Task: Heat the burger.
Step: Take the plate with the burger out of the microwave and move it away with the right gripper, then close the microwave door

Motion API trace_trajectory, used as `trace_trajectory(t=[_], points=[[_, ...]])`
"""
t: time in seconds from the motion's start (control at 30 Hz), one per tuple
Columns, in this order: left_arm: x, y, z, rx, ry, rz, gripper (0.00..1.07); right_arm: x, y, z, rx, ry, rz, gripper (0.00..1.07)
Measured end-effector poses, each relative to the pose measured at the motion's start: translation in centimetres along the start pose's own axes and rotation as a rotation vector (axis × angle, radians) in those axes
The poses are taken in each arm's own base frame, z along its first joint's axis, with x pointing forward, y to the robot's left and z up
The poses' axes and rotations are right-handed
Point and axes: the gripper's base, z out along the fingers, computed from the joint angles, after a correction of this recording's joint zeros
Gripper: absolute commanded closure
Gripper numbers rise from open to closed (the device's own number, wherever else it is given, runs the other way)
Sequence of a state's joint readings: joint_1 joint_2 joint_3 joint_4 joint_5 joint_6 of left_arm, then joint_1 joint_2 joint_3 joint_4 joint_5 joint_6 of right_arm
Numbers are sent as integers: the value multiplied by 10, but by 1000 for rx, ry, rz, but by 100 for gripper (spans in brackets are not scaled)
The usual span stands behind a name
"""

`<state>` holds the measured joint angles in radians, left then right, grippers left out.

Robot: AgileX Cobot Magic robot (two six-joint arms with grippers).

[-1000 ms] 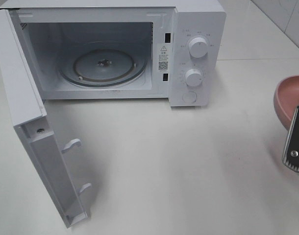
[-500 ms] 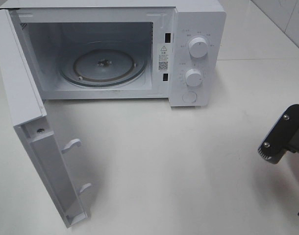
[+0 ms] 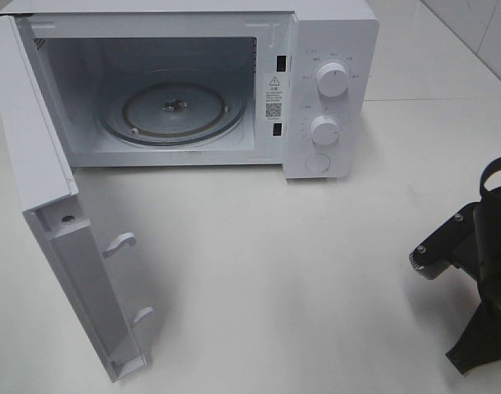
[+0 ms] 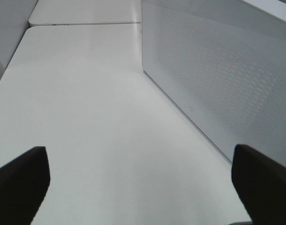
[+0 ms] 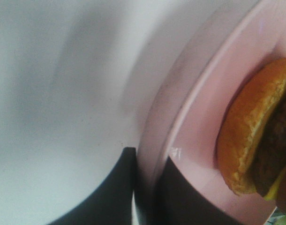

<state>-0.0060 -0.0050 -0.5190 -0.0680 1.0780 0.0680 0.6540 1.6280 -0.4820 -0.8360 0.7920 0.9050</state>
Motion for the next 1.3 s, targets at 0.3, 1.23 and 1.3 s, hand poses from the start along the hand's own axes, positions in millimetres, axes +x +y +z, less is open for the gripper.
trace_trajectory(t=[0.3,1.23,1.3], points=[[0,0,0,0,0,0,9,-7,1,20,-19,18,62,105],[0,0,0,0,0,0,9,-22,-23,-41,-254,-14,159,50],[0,0,0,0,0,0,9,-10,-40,-74,-376,-158,165,39]])
